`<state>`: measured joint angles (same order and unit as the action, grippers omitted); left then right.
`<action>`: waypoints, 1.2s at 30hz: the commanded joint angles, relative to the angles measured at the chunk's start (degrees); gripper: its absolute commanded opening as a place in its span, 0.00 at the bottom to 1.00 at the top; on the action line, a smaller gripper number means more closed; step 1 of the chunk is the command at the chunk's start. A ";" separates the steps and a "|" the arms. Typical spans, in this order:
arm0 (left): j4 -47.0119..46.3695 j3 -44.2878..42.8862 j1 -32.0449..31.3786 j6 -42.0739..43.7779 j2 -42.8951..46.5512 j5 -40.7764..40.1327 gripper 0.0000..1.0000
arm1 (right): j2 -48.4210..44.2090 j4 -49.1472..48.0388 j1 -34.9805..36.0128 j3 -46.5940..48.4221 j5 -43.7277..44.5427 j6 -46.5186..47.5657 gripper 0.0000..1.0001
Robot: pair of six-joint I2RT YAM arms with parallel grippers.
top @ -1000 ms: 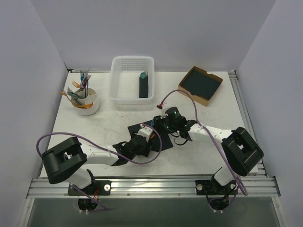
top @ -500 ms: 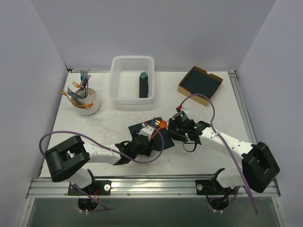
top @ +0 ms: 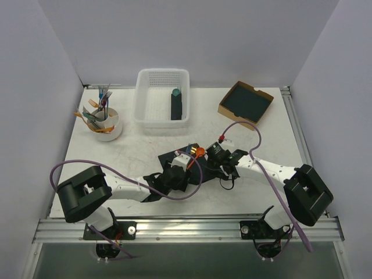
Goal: Place the utensils on the paper napkin and roll it up
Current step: Roll the napkin at the center of the board.
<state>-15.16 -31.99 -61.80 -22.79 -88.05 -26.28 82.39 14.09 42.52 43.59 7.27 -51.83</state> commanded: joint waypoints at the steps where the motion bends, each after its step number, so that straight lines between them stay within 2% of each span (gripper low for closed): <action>1: 2.76 -1.41 -0.43 -1.47 -0.89 0.62 0.74 | 0.49 -0.02 0.28 -0.44 3.36 -3.36 0.47; 8: 2.94 -1.85 -0.51 -2.17 -1.42 0.88 0.74 | 1.63 -1.08 0.37 -2.19 3.98 -6.17 0.41; 14: 3.56 -2.03 -0.51 -2.09 -1.33 0.62 0.74 | 0.84 0.15 0.54 -2.90 4.77 -7.93 0.40; 24: 3.73 -2.11 -0.51 -1.91 -0.89 0.53 0.74 | 3.91 -3.01 0.37 -3.96 5.48 -8.55 0.35; 31: 3.91 -2.29 -0.43 -1.74 -0.89 0.44 0.74 | 5.24 -4.77 1.60 -4.04 3.55 -9.51 0.30; 36: 4.00 -2.29 -0.43 -1.56 -0.81 0.36 0.74 | 3.22 -4.68 1.60 -4.39 3.19 -10.04 0.22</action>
<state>-13.78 -33.01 -61.84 -23.55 -88.51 -26.61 85.67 6.96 43.62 40.60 10.46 -60.23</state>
